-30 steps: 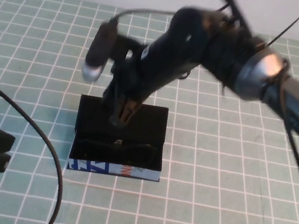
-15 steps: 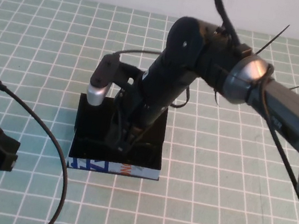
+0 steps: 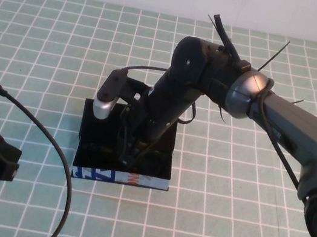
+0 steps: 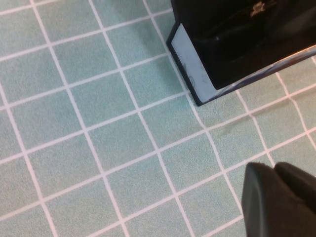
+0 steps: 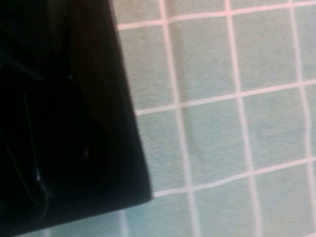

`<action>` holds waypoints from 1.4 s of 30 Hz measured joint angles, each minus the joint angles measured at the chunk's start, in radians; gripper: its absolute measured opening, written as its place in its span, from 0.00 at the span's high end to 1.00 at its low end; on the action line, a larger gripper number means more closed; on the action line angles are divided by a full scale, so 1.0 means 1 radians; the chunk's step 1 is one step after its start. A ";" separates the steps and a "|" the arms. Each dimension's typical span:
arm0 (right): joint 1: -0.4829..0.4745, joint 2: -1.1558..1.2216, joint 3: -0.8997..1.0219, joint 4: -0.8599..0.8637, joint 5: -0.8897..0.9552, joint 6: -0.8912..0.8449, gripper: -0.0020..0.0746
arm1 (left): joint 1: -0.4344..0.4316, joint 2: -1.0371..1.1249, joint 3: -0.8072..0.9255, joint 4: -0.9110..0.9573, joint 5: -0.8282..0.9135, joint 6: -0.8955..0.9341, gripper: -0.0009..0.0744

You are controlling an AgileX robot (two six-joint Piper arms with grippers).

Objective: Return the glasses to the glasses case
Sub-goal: Place the glasses in the glasses case

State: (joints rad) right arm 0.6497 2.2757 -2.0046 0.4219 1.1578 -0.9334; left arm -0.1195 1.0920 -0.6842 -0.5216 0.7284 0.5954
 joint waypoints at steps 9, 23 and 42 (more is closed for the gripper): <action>-0.027 0.001 0.000 -0.007 -0.037 0.007 0.99 | 0.000 0.000 0.000 -0.002 0.000 0.000 0.99; -0.031 -0.005 -0.003 -0.011 -0.065 0.019 0.99 | 0.000 0.000 0.000 -0.010 0.000 0.000 0.99; -0.031 -0.047 -0.011 -0.067 -0.047 -0.048 0.67 | 0.000 0.000 0.000 -0.010 0.000 0.002 0.99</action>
State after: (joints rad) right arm 0.6188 2.2287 -2.0153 0.3551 1.1107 -0.9814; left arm -0.1195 1.0920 -0.6842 -0.5312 0.7284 0.5978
